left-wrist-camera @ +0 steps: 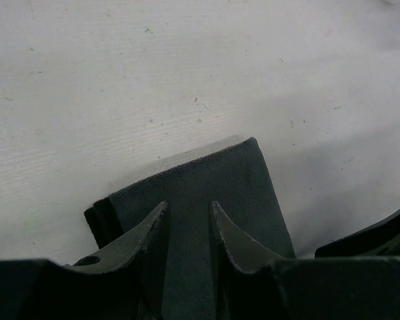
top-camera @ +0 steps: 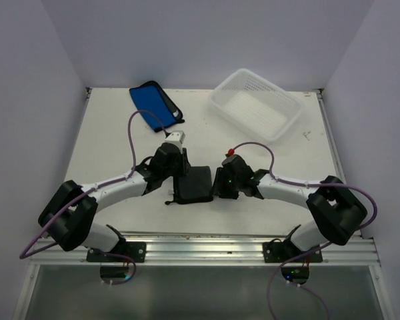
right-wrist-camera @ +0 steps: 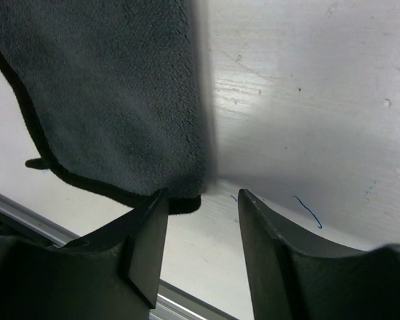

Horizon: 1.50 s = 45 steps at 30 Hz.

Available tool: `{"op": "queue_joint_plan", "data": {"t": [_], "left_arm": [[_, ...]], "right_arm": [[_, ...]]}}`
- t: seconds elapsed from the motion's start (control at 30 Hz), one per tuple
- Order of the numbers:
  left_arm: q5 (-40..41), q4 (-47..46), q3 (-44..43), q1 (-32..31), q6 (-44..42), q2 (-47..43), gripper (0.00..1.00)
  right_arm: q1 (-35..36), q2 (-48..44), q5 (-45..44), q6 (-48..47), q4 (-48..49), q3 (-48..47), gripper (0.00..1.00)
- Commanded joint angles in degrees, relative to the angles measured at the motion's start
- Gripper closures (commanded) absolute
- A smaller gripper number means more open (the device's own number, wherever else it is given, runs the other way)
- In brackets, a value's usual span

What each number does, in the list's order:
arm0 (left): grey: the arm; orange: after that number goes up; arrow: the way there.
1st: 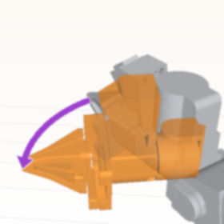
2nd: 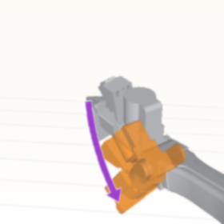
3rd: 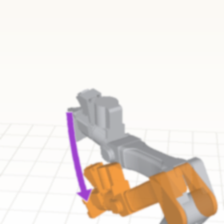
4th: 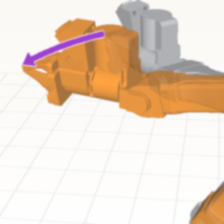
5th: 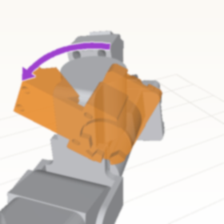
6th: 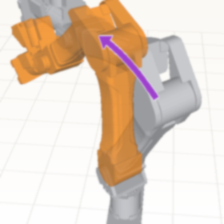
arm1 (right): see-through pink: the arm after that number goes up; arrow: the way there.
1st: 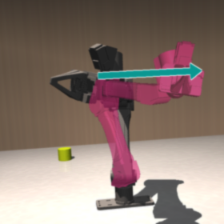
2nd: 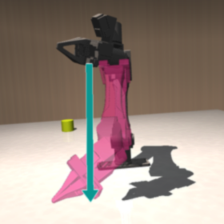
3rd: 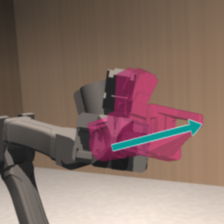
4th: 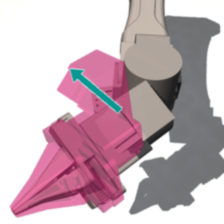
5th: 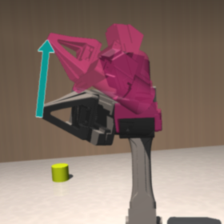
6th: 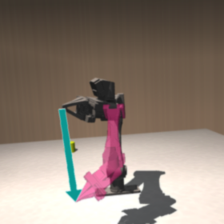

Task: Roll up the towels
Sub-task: Fold the towel

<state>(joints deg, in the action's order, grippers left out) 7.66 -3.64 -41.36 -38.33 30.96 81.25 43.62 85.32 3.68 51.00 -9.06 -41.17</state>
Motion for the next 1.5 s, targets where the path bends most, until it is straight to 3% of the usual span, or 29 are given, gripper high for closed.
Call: {"op": "queue_joint_plan", "data": {"t": [0.0, 0.43, 0.73, 0.87, 1.0, 1.1, 1.3, 1.47], "left_arm": [[-1.0, -3.6, 0.9, 0.0, 0.9, 0.2, 0.67], [-0.7, -4.2, 1.0, 0.0, 0.6, 1.9, 0.67], [-0.3, -4.3, 1.2, -0.1, 0.7, 2.6, 0.67], [-1.2, -3.7, 0.2, 0.0, 1.0, 2.2, 0.67], [-4.0, -3.2, -1.3, -0.1, 1.5, 1.9, 0.67], [-6.1, -2.3, -3.4, -0.4, 1.7, 3.0, 0.64], [-6.9, -1.2, -8.0, -2.9, 2.6, 6.1, 0.47], [-6.0, 0.7, -11.7, -4.7, 3.3, 11.5, 0.47]], "right_arm": [[0.3, -3.1, -2.7, 2.2, 3.0, 1.0, 0.48], [0.3, 3.9, 2.5, 3.8, 7.5, 1.1, 0.53], [0.3, 2.5, 2.1, 4.5, 7.5, 2.7, 0.68], [0.6, 2.9, 2.6, 4.5, 8.8, 4.4, 0.82], [1.3, 3.4, 2.6, 4.1, 12.9, 5.8, 0.89], [1.9, 3.8, 1.9, 3.8, 13.5, 6.0, 0.93], [2.7, 4.4, 0.6, 4.0, 13.9, 6.2, 0.94], [3.0, 3.8, -1.0, 6.2, 16.5, 8.3, 0.96]]}}
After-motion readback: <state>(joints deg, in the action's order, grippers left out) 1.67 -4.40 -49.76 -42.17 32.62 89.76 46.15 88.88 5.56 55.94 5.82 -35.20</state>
